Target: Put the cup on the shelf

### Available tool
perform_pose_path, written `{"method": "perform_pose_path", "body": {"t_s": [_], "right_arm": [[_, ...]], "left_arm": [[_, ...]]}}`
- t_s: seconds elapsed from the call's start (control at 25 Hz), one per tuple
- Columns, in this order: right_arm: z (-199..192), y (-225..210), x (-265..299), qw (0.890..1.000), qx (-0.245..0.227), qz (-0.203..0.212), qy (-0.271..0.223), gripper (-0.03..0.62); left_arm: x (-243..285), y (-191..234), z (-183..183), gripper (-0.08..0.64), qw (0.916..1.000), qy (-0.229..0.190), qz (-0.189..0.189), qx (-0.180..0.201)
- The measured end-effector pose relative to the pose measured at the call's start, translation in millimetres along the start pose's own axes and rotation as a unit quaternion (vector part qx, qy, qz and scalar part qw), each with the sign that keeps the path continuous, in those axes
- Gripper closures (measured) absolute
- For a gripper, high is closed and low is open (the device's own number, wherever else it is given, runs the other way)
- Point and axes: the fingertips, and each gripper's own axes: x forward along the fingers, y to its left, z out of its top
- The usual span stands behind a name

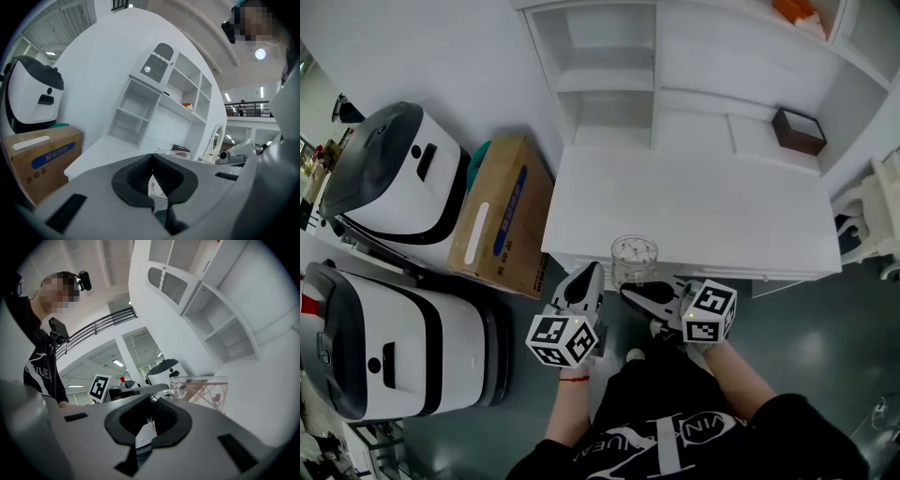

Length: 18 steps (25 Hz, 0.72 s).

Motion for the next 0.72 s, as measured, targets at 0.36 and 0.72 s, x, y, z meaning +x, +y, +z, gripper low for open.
{"method": "perform_pose_path", "body": {"t_s": [0.36, 0.72], "right_arm": [[10, -43, 46, 1.0, 0.007, 0.013, 0.005, 0.583], [57, -111, 105, 1.0, -0.009, 0.002, -0.005, 0.583]], "left_arm": [[29, 57, 13, 0.554, 0.9999, 0.006, 0.009, -0.009], [98, 119, 64, 0.554, 0.9993, 0.024, -0.022, 0.017]]}}
